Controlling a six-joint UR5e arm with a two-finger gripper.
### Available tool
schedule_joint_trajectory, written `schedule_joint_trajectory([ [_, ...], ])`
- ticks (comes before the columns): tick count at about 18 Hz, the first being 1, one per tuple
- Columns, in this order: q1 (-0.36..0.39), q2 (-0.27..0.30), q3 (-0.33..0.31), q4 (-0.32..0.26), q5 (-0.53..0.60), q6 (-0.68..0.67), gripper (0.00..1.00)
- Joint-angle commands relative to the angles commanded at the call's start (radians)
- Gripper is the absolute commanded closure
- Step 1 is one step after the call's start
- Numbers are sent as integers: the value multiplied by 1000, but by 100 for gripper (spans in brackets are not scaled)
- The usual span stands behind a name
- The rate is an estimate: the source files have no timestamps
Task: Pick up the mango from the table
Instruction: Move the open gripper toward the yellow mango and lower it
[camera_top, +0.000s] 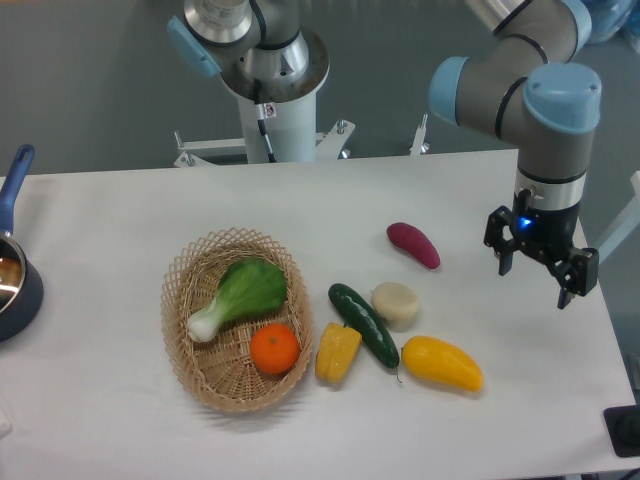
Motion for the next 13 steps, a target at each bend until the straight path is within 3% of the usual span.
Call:
schedule_joint_trajectory([
  [11, -20, -24, -3, 18, 3, -9, 0],
  [13, -43, -38, -5, 52, 2, -88, 0],
])
